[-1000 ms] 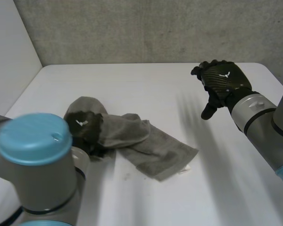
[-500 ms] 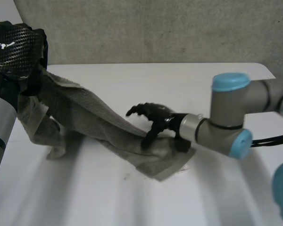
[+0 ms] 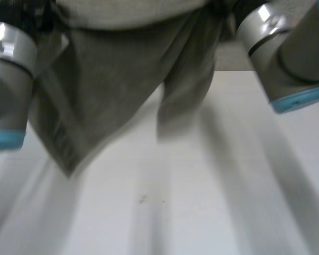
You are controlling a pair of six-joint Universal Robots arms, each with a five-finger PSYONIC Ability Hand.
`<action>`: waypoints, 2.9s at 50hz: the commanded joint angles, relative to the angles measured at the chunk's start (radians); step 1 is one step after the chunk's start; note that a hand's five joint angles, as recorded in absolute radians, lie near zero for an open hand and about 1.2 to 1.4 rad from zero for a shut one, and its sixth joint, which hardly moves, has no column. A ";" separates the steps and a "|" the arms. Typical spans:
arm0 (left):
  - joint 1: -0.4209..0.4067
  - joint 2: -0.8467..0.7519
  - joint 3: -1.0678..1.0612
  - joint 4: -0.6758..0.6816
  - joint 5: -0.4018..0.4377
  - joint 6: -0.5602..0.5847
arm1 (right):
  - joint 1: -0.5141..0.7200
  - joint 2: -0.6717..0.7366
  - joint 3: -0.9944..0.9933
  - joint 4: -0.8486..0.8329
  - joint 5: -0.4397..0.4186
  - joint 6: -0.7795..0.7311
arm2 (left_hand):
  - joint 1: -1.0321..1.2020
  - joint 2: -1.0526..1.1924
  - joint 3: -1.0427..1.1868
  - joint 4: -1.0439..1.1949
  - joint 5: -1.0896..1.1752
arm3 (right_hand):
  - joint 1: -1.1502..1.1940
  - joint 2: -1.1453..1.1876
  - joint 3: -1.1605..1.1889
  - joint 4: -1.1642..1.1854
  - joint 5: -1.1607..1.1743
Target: Fold the towel.
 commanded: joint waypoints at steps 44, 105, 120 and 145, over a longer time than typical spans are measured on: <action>-0.021 -0.125 -0.489 0.023 0.163 0.111 | -0.221 0.012 0.693 0.363 -0.110 0.027 | 0.240 0.183 0.183 0.179 0.200 | -0.649 -0.850 -0.860 -0.868 -0.824; 0.046 -0.136 -0.512 -0.049 0.167 0.104 | -0.425 -0.049 0.916 0.266 -0.174 -0.159 | 0.240 0.183 0.183 0.179 0.200 | -0.320 -0.522 -0.531 -0.540 -0.495; 0.048 -0.086 -0.508 -0.141 0.164 0.114 | -0.465 -0.215 0.893 0.283 -0.250 -0.134 | 0.240 0.183 0.183 0.179 0.200 | 0.428 0.226 0.217 0.208 0.253; 0.070 0.260 -0.408 -0.594 0.176 0.180 | -0.513 -0.540 0.623 1.058 -0.348 -0.652 | 0.240 0.183 0.183 0.179 0.200 | 0.428 0.226 0.217 0.208 0.253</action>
